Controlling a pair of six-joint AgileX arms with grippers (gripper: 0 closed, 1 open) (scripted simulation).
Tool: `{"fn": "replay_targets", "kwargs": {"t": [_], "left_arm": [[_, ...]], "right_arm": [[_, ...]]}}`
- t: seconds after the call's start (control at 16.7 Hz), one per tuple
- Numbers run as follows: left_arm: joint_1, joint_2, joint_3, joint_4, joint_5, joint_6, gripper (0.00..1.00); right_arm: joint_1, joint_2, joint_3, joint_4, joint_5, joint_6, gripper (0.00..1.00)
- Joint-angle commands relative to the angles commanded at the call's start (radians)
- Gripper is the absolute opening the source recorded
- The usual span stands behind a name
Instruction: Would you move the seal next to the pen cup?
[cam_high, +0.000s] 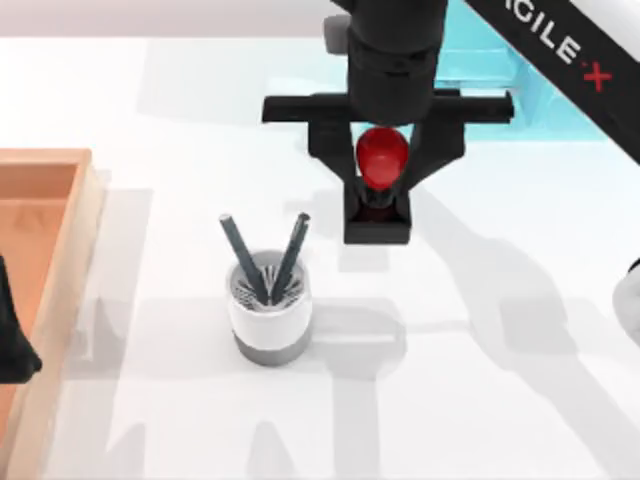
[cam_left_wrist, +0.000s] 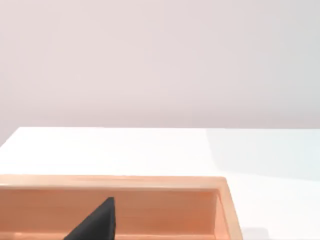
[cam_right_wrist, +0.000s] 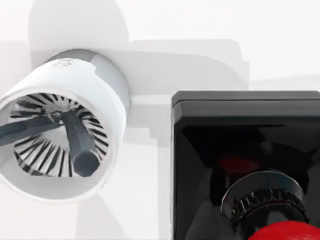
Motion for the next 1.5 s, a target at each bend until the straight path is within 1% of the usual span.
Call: {"fn": "replay_targets", "kwargs": {"t": [0.24,0.66,0.9,1.5], "left_arm": [[0.0,0.0,0.0,0.0,0.0,0.0,1.0],[0.0,0.0,0.0,0.0,0.0,0.0,1.0],[0.0,0.0,0.0,0.0,0.0,0.0,1.0],[0.0,0.0,0.0,0.0,0.0,0.0,1.0]], "right_arm": [[-0.005,-0.013,-0.019,0.018,-0.001,0.0,0.0],[-0.001,-0.059,-0.172,0.109,-0.001,0.0,0.0],[0.001,-0.065,-0.182,0.118,-0.001,0.0,0.0],[0.001,-0.065,-0.182,0.118,-0.001,0.0,0.75]]}}
